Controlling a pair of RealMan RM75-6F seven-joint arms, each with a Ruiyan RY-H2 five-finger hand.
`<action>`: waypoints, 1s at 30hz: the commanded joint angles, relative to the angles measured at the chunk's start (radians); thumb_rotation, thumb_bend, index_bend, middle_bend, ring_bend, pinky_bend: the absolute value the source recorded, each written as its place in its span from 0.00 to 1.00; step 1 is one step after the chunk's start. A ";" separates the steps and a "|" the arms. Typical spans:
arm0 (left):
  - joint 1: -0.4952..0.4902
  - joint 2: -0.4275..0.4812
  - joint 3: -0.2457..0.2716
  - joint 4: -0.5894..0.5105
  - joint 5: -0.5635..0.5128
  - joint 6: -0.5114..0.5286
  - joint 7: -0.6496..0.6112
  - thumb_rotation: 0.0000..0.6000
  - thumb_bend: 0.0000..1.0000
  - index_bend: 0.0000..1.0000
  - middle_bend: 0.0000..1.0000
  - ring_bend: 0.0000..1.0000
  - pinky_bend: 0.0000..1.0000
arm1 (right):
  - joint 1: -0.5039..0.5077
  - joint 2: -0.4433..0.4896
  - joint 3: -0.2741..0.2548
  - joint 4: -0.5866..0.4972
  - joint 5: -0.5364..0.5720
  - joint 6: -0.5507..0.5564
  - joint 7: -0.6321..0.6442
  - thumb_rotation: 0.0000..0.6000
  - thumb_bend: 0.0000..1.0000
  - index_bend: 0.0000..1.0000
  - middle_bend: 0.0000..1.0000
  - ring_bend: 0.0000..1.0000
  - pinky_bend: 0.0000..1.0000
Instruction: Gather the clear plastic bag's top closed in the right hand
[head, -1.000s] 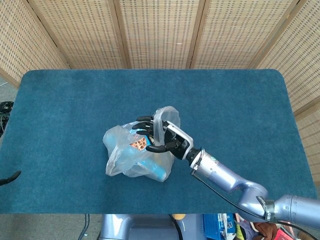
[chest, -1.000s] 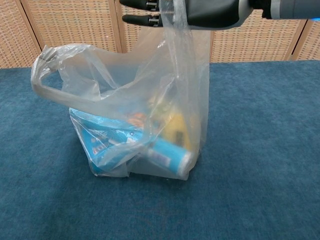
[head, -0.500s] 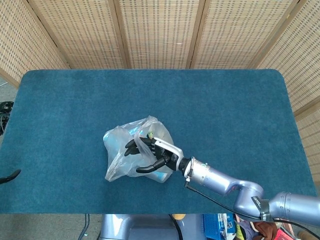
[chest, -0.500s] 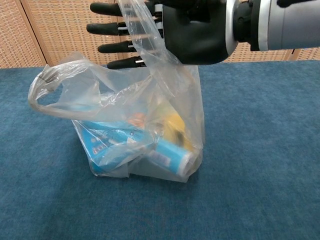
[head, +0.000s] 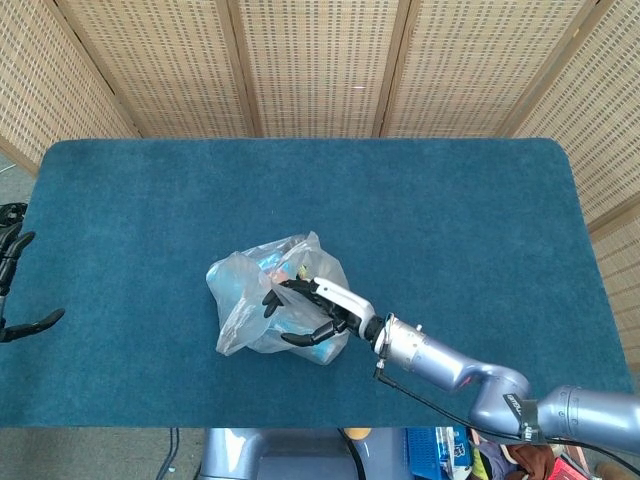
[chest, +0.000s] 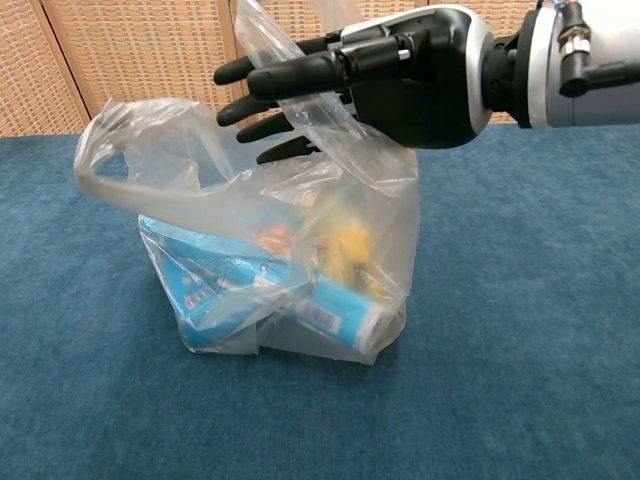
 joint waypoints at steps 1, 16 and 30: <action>-0.080 -0.038 -0.001 0.077 0.120 -0.012 -0.059 1.00 0.15 0.00 0.00 0.00 0.00 | -0.011 0.005 -0.010 -0.009 0.025 0.017 -0.044 1.00 0.37 0.32 0.38 0.20 0.16; -0.278 -0.255 0.013 0.282 0.296 -0.004 -0.155 1.00 0.15 0.08 0.00 0.00 0.00 | -0.024 0.021 -0.012 -0.030 0.044 0.010 -0.085 1.00 0.37 0.32 0.38 0.20 0.16; -0.388 -0.333 0.011 0.255 0.330 -0.019 -0.120 1.00 0.15 0.12 0.00 0.00 0.00 | -0.016 -0.012 0.005 -0.017 0.085 -0.012 -0.090 1.00 0.37 0.32 0.38 0.20 0.16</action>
